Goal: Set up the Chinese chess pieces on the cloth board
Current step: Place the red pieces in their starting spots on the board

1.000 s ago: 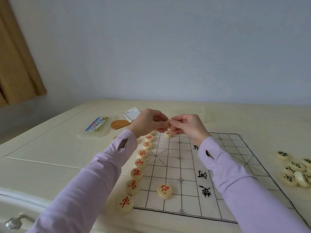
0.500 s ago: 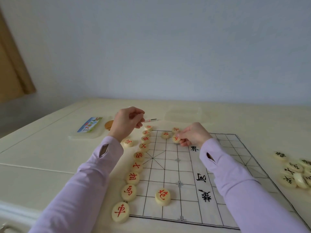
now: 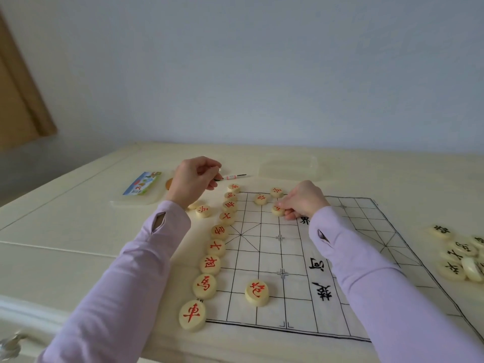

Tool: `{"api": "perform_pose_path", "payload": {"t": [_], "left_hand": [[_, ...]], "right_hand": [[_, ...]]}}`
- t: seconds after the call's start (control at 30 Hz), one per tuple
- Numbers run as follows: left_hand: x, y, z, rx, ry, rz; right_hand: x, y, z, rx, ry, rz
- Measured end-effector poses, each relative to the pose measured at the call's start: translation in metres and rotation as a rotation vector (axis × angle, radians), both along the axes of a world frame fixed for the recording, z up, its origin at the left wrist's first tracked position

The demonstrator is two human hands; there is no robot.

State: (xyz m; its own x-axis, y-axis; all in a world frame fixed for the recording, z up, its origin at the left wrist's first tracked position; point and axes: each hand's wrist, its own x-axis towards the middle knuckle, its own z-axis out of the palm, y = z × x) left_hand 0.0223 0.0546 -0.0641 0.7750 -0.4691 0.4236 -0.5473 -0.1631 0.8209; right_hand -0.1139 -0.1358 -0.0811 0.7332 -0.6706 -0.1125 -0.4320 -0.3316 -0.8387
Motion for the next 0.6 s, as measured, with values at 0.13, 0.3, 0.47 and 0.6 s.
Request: {"api": "perform_pose_path", "payload": {"t": [0.13,0.3,0.47,0.6], "left_hand": [[0.003,0.006,0.002,0.021,-0.011,0.04],[0.011,0.023,0.005,0.111,-0.074,0.154],[0.025,0.045,-0.001,0.312,-0.178,0.305],[0.026,0.052,-0.004,0.468,-0.206,0.376]], "right_hand": [[-0.006,0.008,0.003,-0.069,-0.043,-0.014],[-0.01,0.022,0.007,-0.219,-0.278,-0.013],[-0.003,0.037,0.007,-0.3,-0.368,0.063],[0.003,0.047,0.007,-0.465,-0.359,0.181]]}}
